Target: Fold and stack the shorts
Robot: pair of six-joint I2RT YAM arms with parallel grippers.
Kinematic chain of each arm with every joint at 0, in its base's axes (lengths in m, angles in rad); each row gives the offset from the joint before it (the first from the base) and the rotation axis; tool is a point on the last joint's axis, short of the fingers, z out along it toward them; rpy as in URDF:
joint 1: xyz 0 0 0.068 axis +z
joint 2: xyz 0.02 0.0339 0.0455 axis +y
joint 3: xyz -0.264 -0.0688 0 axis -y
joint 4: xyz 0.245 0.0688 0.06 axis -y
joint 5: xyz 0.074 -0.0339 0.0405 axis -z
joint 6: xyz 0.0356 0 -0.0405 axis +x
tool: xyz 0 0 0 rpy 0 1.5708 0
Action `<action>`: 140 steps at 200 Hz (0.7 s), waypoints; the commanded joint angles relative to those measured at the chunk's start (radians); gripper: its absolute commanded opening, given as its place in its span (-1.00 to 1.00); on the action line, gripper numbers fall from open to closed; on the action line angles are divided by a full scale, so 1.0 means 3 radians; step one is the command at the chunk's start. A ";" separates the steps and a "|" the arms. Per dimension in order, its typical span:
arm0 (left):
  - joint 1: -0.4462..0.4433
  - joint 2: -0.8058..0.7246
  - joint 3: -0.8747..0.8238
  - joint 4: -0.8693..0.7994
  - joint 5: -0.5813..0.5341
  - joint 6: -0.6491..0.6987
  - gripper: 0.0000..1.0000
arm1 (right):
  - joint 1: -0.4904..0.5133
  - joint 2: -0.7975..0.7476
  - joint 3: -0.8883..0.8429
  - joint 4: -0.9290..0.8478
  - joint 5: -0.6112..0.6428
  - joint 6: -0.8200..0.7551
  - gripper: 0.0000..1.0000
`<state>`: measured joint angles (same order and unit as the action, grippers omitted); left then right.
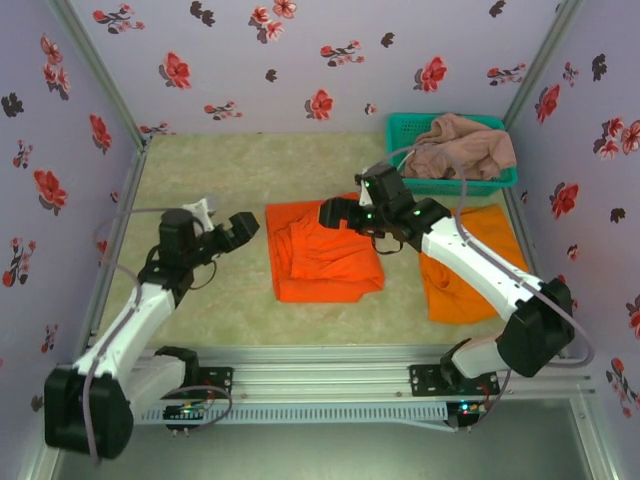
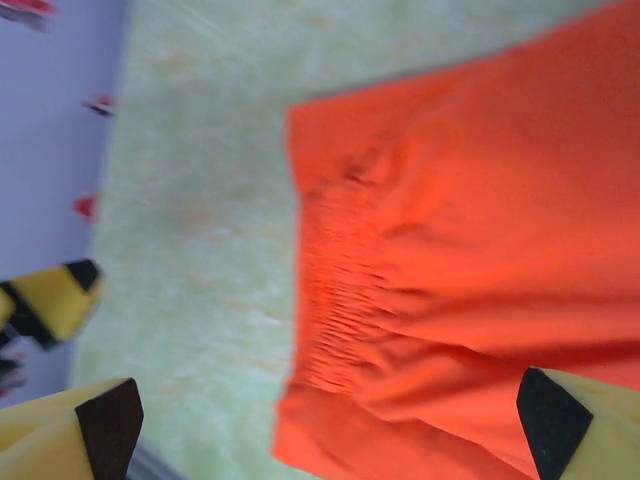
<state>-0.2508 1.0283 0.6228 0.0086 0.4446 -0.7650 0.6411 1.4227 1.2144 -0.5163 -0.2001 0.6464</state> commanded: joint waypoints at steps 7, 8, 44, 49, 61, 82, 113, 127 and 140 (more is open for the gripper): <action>-0.0312 0.0621 0.0387 -0.0235 -0.0102 0.0133 0.89 | 0.0069 0.0076 -0.0151 -0.0370 0.0498 -0.0100 0.94; -0.0331 0.0644 0.0395 -0.0237 -0.0104 0.0140 0.88 | 0.0070 0.0078 -0.0154 -0.0370 0.0506 -0.0102 0.94; -0.0646 0.1445 0.0983 -0.0455 -0.0330 0.0233 0.73 | 0.0063 0.0093 -0.0249 -0.0495 0.0826 -0.0062 0.94; -0.0681 0.1553 0.1053 -0.0493 -0.0356 0.0238 0.72 | 0.0046 0.0099 -0.0273 -0.0507 0.0831 -0.0055 0.94; -0.0735 0.1754 0.1169 -0.0563 -0.0420 0.0225 0.66 | 0.0019 0.0109 -0.0333 -0.0505 0.0819 -0.0043 0.94; -0.0803 0.2008 0.1288 -0.0620 -0.0548 0.0177 0.58 | -0.0007 0.0097 -0.0451 -0.0466 0.0816 -0.0026 0.94; -0.0856 0.2293 0.1410 -0.0652 -0.0738 0.0064 0.51 | -0.0050 0.0065 -0.0560 -0.0406 0.0784 -0.0013 0.94; -0.0867 0.2394 0.1463 -0.0630 -0.0781 0.0027 0.48 | -0.0061 0.0061 -0.0574 -0.0401 0.0789 -0.0027 0.94; -0.0876 0.2478 0.1519 -0.0603 -0.0782 0.0010 0.40 | -0.0071 0.0067 -0.0578 -0.0406 0.0787 -0.0037 0.94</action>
<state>-0.5022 1.7329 1.0267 -0.1585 0.2577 -0.7391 0.6292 1.4544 1.0500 -0.6304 0.0090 0.6361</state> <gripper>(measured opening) 0.732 0.969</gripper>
